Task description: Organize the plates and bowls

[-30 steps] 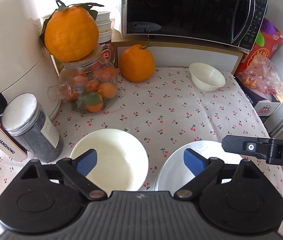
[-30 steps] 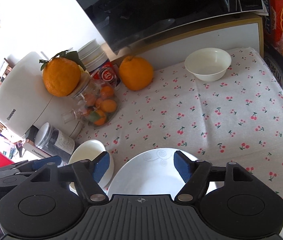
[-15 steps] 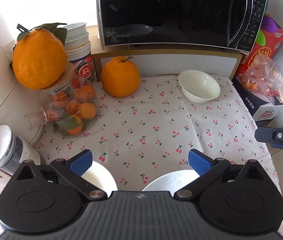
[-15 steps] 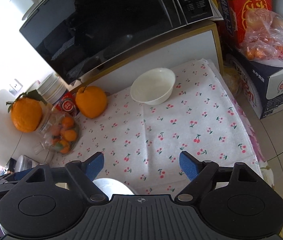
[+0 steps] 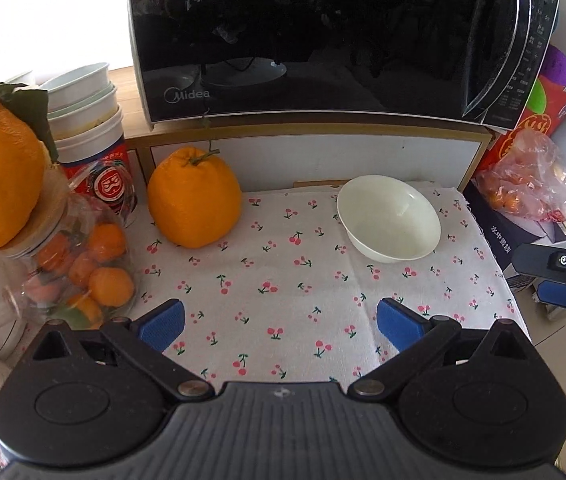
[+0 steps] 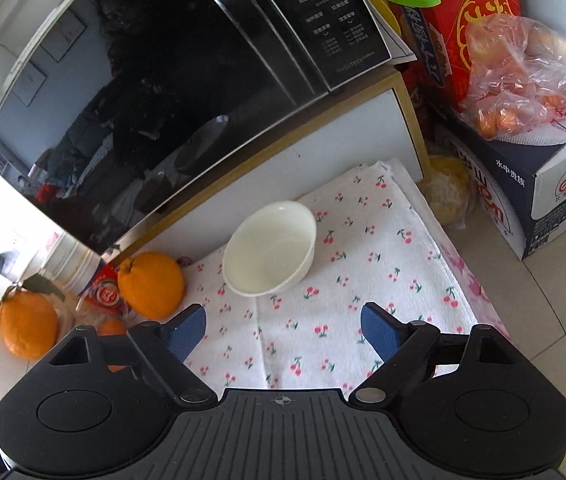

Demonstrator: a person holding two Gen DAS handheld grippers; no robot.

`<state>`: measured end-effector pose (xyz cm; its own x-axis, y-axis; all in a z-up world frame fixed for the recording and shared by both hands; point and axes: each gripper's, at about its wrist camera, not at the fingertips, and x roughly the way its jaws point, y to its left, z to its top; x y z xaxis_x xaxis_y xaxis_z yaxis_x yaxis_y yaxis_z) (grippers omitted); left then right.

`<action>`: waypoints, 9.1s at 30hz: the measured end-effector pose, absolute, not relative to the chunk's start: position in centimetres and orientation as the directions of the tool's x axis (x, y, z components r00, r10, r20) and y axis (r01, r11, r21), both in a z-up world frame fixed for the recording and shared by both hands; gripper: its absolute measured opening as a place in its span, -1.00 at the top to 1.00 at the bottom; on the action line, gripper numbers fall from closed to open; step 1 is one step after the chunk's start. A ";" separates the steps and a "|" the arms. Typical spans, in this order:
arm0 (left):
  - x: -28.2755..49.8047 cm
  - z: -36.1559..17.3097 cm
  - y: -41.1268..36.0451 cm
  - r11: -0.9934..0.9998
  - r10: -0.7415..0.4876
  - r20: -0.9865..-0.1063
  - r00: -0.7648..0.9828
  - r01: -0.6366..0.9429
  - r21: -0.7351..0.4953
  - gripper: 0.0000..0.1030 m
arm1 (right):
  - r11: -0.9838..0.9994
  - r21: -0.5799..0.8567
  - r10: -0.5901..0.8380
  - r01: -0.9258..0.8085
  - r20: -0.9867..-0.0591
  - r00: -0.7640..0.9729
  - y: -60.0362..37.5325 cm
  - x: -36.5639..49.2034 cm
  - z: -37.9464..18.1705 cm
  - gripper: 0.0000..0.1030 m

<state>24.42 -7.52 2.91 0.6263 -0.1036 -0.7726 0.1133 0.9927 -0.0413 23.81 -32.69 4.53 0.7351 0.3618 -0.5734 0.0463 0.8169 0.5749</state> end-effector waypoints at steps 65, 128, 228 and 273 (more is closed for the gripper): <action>26.5 4.7 -9.4 0.952 -0.307 -0.698 0.647 0.198 -0.235 0.79 | 0.670 0.742 0.447 0.039 -0.444 0.777 -30.7 27.3 2.9 0.59; 10.1 4.2 8.5 0.977 -0.182 -0.738 0.649 0.035 -0.210 0.77 | 0.763 0.644 0.550 -0.060 -0.598 0.583 -10.4 14.4 3.7 0.55; 7.1 -0.6 9.0 0.922 -0.182 -0.729 0.660 0.373 0.107 -0.98 | 0.909 0.189 0.401 -0.372 -0.636 0.660 -8.2 14.2 3.8 -0.65; 10.4 -4.1 6.8 0.907 -0.195 -0.781 0.594 0.411 0.086 -0.57 | 0.834 0.486 0.547 -0.261 -0.669 0.504 -6.1 20.4 0.1 0.35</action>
<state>10.40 6.76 -4.06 0.5936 -0.1949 -0.7808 0.4112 0.9075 0.0861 20.42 -6.05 0.07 0.5040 0.5465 -0.6688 -0.2606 0.8345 0.4855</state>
